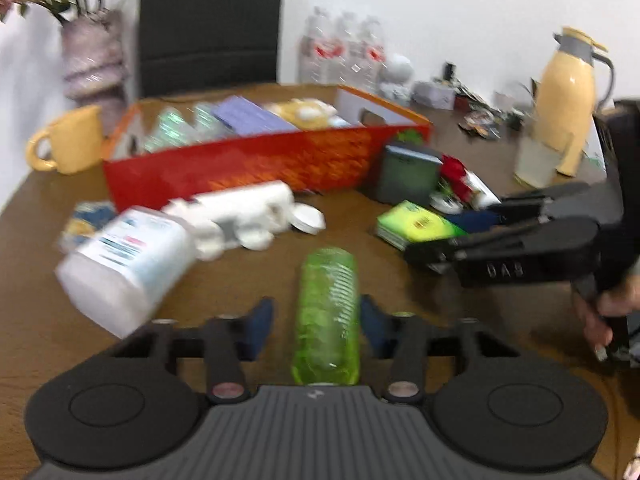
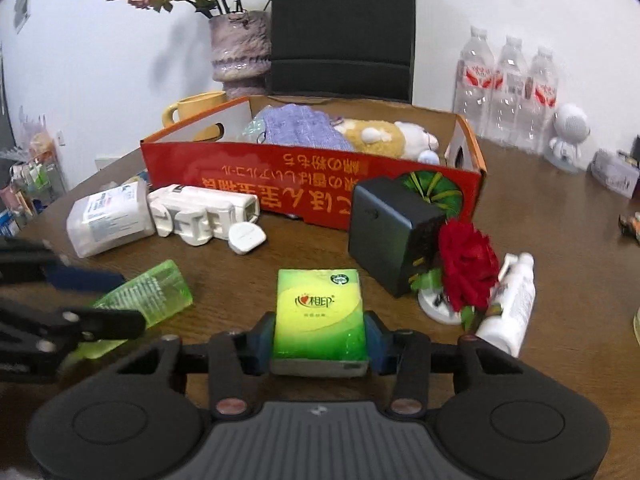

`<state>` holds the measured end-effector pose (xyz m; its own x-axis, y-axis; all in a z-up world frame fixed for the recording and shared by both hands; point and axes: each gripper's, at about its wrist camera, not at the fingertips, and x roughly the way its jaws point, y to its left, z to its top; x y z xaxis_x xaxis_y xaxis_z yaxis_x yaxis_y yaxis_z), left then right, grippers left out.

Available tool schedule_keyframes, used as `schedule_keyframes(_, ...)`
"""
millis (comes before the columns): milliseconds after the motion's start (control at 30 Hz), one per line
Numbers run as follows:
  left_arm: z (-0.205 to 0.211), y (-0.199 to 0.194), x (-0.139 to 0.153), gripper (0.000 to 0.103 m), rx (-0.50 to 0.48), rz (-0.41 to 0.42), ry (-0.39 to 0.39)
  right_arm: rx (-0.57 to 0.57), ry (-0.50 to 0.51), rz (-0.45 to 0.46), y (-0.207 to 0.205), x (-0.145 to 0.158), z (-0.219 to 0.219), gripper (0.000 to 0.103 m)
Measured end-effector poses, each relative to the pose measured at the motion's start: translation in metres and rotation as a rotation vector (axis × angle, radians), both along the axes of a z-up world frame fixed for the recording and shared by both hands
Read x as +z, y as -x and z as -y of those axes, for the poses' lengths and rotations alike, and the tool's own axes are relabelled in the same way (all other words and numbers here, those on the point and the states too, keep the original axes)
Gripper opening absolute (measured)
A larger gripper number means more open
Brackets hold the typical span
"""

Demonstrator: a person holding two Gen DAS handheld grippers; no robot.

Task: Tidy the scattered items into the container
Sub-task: 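Grasp the green tissue pack with the right tool while the left tool grasps the green spray bottle, then carry the tissue pack and spray bottle into the box and open both tools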

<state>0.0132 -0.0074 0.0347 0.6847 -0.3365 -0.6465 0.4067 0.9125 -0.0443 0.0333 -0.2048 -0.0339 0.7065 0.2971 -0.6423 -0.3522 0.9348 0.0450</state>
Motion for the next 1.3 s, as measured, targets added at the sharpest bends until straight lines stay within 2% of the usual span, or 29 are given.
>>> schedule_keyframes(100, 0.01, 0.008, 0.0, 0.031, 0.006, 0.009, -0.033, 0.01, 0.0, 0.013, 0.013, 0.003, 0.001, 0.044)
schedule_keyframes(167, 0.013, 0.014, 0.002, 0.031, -0.004, -0.014, 0.001, 0.012, -0.007, 0.044, 0.021, 0.01, 0.002, 0.044)
schedule_keyframes(233, 0.018, 0.02, 0.009, 0.031, -0.017, -0.004, 0.012, 0.007, -0.028, 0.063, 0.025, 0.02, 0.004, 0.044)
schedule_keyframes(367, 0.01, 0.017, 0.042, 0.031, -0.041, 0.005, 0.094, 0.0, -0.075, 0.116, 0.025, 0.048, 0.012, 0.044)
schedule_keyframes(467, -0.003, -0.002, 0.07, 0.031, -0.024, 0.016, 0.147, 0.003, -0.092, 0.163, 0.012, 0.077, 0.015, 0.044)
schedule_keyframes(600, -0.019, -0.05, 0.109, 0.031, 0.064, 0.056, 0.139, 0.024, -0.129, 0.153, -0.034, 0.107, 0.006, 0.044)
schedule_keyframes(667, -0.024, -0.083, 0.121, 0.031, 0.109, 0.042, 0.124, 0.03, -0.128, 0.14, -0.064, 0.116, -0.006, 0.044)
schedule_keyframes(800, -0.031, -0.154, 0.126, 0.031, 0.156, -0.054, 0.083, 0.018, -0.166, 0.04, -0.123, 0.116, -0.031, 0.044)
schedule_keyframes(1000, -0.049, -0.228, 0.093, 0.031, 0.282, -0.224, 0.017, -0.024, -0.193, -0.169, -0.193, 0.083, -0.066, 0.044)
schedule_keyframes(1100, -0.051, -0.242, 0.075, 0.031, 0.334, -0.256, -0.036, -0.052, -0.209, -0.288, -0.211, 0.063, -0.077, 0.046)
schedule_keyframes(1200, -0.054, -0.244, 0.065, 0.031, 0.347, -0.275, -0.04, -0.06, -0.191, -0.328, -0.213, 0.054, -0.082, 0.047)
schedule_keyframes(1233, -0.056, -0.242, 0.065, 0.032, 0.346, -0.286, -0.032, -0.062, -0.204, -0.359, -0.214, 0.052, -0.081, 0.051)
schedule_keyframes(1267, -0.059, -0.239, 0.066, 0.039, 0.345, -0.282, -0.01, -0.063, -0.218, -0.39, -0.214, 0.05, -0.079, 0.054)
schedule_keyframes(1300, -0.062, -0.236, 0.069, 0.049, 0.346, -0.273, 0.016, -0.061, -0.231, -0.415, -0.213, 0.048, -0.078, 0.064)
